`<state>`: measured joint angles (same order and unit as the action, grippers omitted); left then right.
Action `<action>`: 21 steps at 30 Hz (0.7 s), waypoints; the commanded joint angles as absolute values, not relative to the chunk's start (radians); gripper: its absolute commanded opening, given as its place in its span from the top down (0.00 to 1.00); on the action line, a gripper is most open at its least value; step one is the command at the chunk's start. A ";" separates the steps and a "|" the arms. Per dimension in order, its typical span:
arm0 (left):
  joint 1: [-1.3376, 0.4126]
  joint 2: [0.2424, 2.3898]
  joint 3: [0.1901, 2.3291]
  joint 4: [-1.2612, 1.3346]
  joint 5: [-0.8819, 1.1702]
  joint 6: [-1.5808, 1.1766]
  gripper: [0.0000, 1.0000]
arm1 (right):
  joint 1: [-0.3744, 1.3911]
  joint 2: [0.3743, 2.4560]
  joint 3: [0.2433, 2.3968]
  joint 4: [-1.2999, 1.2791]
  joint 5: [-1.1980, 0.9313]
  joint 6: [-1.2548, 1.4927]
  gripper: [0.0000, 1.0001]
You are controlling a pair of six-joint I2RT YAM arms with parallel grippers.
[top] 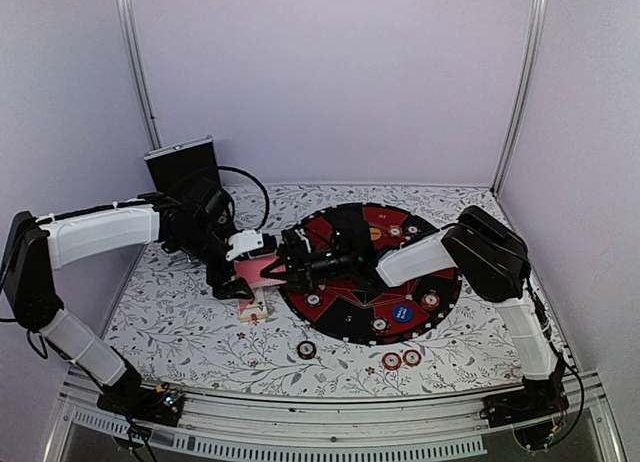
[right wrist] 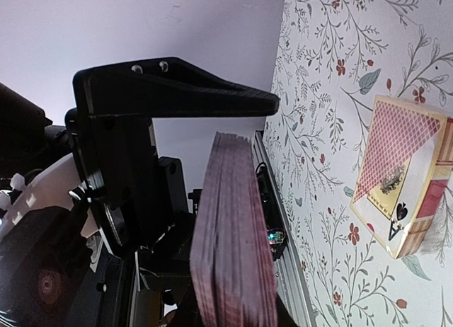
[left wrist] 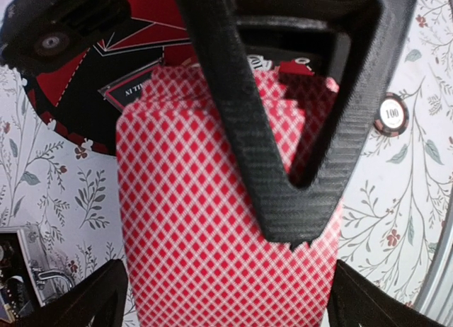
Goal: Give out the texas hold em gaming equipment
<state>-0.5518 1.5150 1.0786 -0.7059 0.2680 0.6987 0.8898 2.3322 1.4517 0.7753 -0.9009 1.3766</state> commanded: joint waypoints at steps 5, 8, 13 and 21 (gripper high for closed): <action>-0.568 1.422 1.100 -0.705 0.223 0.714 0.00 | 0.891 2.345 1.432 0.903 -0.903 1.397 0.93; -0.568 1.392 1.118 -0.730 0.219 0.739 0.00 | 0.892 2.341 1.424 0.929 -0.907 1.410 0.94; -0.569 1.338 1.143 -0.730 0.326 0.729 0.00 | 0.893 2.325 1.419 0.946 -0.908 1.417 0.94; -0.593 1.414 1.198 -0.816 0.303 0.736 0.00 | 0.911 2.277 1.409 0.911 -0.900 1.392 0.95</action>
<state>-0.5610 1.3708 1.1603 -0.7399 0.2836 0.7273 0.8940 2.3322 1.4113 0.8825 -0.9001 1.4136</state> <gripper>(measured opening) 0.994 0.168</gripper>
